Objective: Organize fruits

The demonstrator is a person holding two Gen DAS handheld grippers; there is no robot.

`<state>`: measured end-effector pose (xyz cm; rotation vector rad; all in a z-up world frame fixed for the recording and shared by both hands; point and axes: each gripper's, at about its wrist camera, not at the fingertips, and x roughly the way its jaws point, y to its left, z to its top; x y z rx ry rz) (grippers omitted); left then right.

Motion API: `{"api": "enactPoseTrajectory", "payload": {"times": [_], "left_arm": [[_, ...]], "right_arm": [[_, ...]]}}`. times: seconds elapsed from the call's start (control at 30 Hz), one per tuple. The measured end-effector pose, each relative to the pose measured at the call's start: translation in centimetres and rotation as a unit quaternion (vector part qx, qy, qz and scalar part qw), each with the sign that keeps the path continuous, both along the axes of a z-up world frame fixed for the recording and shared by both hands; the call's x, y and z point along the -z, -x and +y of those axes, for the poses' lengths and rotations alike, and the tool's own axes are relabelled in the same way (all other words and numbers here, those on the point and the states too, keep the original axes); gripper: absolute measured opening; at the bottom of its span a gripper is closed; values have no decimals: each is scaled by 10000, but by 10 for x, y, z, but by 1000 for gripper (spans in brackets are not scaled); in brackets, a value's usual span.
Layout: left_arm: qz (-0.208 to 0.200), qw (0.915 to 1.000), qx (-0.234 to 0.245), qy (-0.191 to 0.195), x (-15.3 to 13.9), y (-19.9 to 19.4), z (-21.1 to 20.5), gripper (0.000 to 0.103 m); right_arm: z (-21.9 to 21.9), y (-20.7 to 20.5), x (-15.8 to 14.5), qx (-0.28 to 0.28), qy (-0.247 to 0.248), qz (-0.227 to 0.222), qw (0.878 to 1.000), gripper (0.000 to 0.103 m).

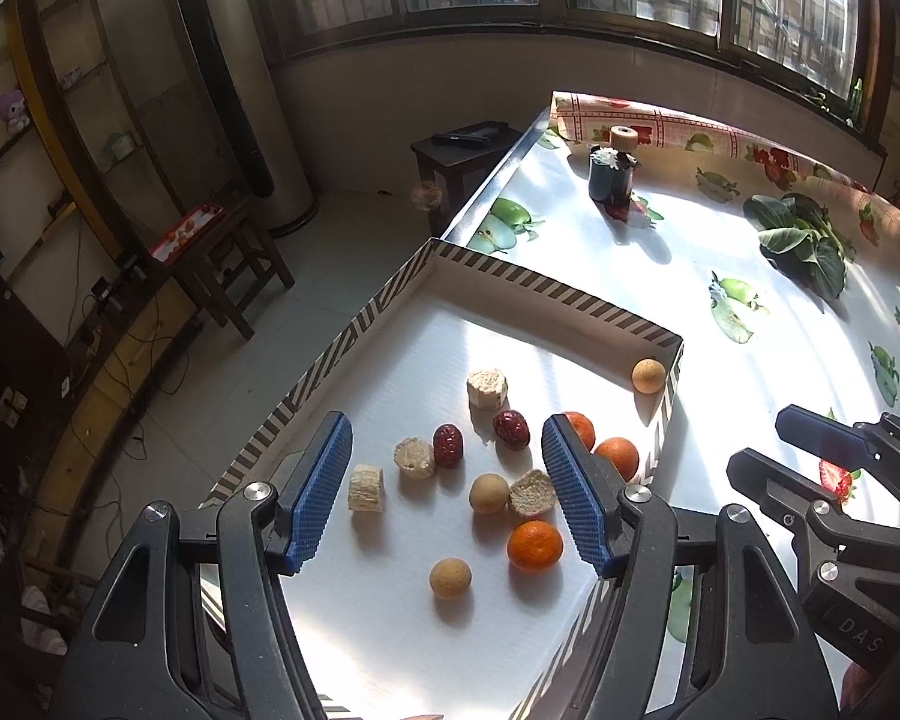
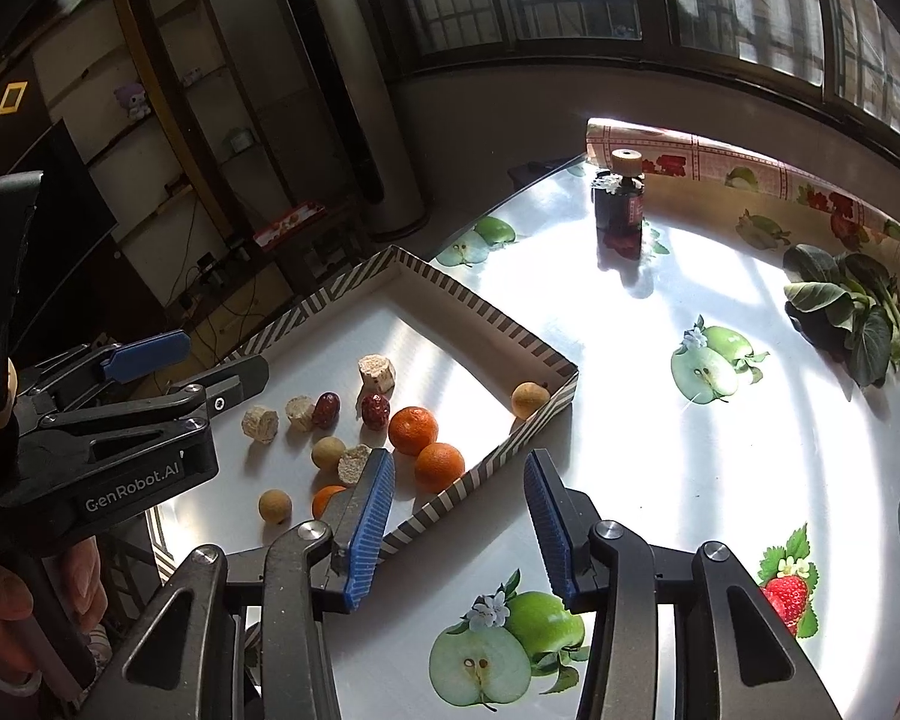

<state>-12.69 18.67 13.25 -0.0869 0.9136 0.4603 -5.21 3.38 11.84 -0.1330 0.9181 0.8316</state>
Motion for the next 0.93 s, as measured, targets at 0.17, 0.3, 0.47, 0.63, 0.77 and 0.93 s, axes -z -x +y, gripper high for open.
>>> {"api": "enactPoseTrajectory", "payload": {"times": [0.17,0.3,0.47,0.63,0.77,0.93], "left_arm": [[23,10000,-26,3,2,1,3,66],[48,10000,-9,28,4,1,4,66],[59,9999,35,106,6,0,4,66],[121,9998,44,133,11,-1,4,66],[144,9999,33,85,13,-2,4,66],[158,9996,216,54,16,-12,-6,66]], "right_arm": [[2,0,3,3,24,56,10000,44],[5,1,3,-36,30,39,10000,44],[8,3,6,-75,64,50,9999,44],[8,3,7,-63,59,81,9999,44],[6,2,10,-25,51,123,9999,44],[-4,-1,13,135,25,157,9998,44]]}}
